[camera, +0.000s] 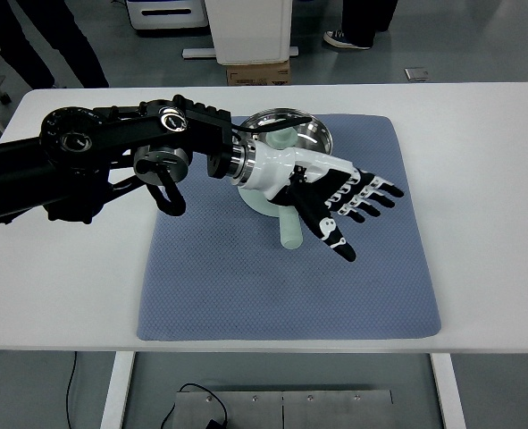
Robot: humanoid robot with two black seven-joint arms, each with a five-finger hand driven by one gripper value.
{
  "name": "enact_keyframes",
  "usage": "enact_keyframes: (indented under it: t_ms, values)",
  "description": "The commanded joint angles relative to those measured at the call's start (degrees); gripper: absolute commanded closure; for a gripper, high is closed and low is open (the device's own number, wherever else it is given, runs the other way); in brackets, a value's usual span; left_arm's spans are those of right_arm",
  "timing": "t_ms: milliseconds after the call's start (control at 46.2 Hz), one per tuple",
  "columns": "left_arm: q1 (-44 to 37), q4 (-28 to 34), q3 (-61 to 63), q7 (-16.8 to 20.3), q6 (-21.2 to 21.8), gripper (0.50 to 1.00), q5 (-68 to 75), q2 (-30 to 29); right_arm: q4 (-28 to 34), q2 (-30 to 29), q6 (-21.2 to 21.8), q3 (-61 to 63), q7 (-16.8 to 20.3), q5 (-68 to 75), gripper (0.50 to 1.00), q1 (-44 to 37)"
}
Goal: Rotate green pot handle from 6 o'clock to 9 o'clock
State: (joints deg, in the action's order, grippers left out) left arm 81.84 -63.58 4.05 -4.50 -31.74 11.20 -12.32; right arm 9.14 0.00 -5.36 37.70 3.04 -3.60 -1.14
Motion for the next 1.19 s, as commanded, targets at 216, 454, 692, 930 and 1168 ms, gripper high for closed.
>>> enact_keyframes:
  t_ms: [216, 454, 692, 930, 1168]
  values:
    - [0.6, 0.9, 3.2, 0.0, -0.3, 0.5, 3.8, -0.1, 0.0, 0.0, 0.0, 0.0, 0.0, 0.0, 0.5, 0.0]
    - [0.6, 1.9, 3.4, 0.1, -0.3, 0.5, 8.8, -0.1, 0.0, 0.0, 0.0, 0.0, 0.0, 0.0, 0.5, 0.0]
    - [1.0, 1.8, 5.2, 0.0, -1.7, 0.5, 9.2, -0.1, 0.0, 0.0, 0.0, 0.0, 0.0, 0.0, 0.5, 0.0]
    - [3.7, 1.8, 8.2, 0.0, -3.3, 0.5, 9.3, -0.7, 0.0, 0.0, 0.0, 0.0, 0.0, 0.0, 0.5, 0.0]
    - [4.5, 1.7, 10.4, 0.0, -3.3, 0.5, 9.3, -0.9, 0.0, 0.0, 0.0, 0.0, 0.0, 0.0, 0.5, 0.0]
